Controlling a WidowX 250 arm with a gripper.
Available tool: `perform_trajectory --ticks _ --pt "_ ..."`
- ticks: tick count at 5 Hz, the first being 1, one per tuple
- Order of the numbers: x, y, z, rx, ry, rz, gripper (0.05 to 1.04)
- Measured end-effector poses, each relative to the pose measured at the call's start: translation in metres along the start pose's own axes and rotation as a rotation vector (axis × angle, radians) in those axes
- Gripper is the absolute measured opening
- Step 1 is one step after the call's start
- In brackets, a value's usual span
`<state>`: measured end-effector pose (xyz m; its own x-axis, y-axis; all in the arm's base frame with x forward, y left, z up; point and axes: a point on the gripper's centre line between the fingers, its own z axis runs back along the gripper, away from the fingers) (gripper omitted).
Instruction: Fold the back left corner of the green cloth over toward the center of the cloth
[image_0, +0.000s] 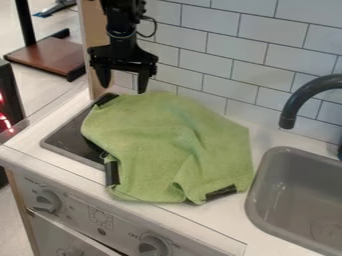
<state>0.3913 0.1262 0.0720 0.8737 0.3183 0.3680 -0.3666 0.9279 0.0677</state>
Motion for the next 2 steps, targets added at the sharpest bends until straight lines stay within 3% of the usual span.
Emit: perform_trajectory --ticks 2 --pt "0.026 0.023 -0.046 0.031 0.083 0.046 1.0"
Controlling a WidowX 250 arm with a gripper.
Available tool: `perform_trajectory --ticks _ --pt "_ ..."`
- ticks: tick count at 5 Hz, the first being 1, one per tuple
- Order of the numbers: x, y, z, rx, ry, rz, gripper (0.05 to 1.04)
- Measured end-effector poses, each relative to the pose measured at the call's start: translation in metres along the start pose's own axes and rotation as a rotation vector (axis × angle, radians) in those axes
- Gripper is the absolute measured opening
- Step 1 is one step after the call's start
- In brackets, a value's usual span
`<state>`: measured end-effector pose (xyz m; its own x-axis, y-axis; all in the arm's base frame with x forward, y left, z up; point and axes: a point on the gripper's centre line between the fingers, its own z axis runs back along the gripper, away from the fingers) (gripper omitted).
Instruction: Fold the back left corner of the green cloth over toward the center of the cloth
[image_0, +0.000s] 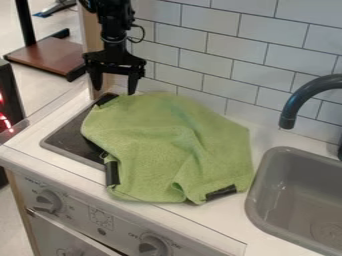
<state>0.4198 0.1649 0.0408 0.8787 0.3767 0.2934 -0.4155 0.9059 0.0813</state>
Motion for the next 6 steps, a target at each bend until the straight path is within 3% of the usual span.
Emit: perform_trajectory --ticks 3,4,6 --pt "0.001 0.017 -0.034 0.007 0.097 -0.008 1.0" --pt "0.002 0.016 -0.038 -0.004 0.122 0.0 0.946" --pt "0.005 0.019 -0.041 0.02 0.127 0.047 0.418"
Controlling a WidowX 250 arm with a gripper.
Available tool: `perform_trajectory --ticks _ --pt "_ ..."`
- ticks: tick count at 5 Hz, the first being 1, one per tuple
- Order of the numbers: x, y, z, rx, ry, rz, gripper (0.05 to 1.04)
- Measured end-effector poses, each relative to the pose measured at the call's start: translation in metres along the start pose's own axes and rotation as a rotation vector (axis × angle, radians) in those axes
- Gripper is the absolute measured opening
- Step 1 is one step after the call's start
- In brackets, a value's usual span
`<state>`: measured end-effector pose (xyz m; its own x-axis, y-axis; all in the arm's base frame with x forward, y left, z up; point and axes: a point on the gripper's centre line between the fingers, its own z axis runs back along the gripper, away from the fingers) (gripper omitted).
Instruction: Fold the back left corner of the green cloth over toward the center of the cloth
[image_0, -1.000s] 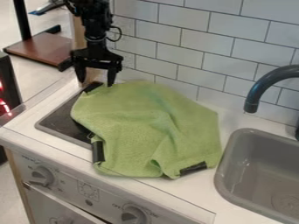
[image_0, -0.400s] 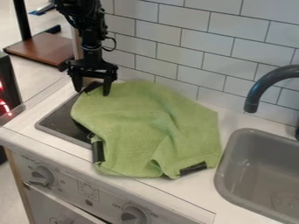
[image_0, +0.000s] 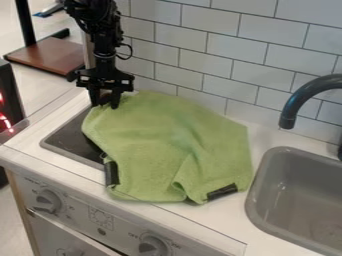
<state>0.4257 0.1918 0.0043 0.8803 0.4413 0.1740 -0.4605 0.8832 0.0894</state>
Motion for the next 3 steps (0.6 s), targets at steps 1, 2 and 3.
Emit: perform_trajectory --ticks 1,2,3 --pt "0.0012 0.0016 0.0003 0.01 -0.006 0.001 0.277" --pt "0.0009 0.0023 -0.0003 0.015 -0.007 0.002 0.165" --pt "0.0003 0.0018 -0.0003 0.011 -0.003 0.005 0.087"
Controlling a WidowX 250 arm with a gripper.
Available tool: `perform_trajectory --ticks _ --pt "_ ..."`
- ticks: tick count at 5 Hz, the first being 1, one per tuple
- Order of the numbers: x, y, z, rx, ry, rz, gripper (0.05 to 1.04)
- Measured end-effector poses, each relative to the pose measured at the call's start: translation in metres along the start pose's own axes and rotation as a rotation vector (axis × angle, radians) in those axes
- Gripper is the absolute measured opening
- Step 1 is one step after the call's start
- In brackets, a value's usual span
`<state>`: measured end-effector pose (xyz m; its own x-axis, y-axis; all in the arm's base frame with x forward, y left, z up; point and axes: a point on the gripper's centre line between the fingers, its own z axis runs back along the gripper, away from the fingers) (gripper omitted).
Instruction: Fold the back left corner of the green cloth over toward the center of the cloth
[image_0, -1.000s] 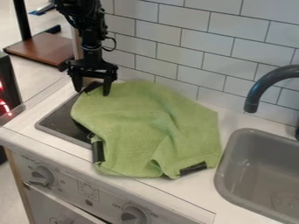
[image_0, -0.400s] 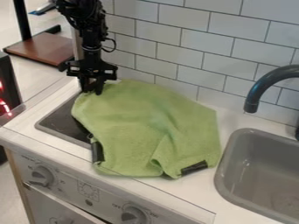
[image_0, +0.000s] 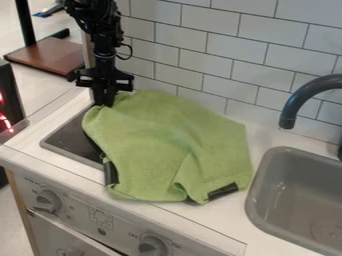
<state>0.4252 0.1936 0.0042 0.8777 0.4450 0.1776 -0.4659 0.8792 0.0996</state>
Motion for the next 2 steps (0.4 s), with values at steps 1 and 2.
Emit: perform_trajectory --ticks 1,2 --pt "-0.0006 -0.0009 0.0 -0.006 0.004 -0.001 0.062" --pt "-0.0061 -0.0073 0.0069 -0.052 0.021 0.013 0.052"
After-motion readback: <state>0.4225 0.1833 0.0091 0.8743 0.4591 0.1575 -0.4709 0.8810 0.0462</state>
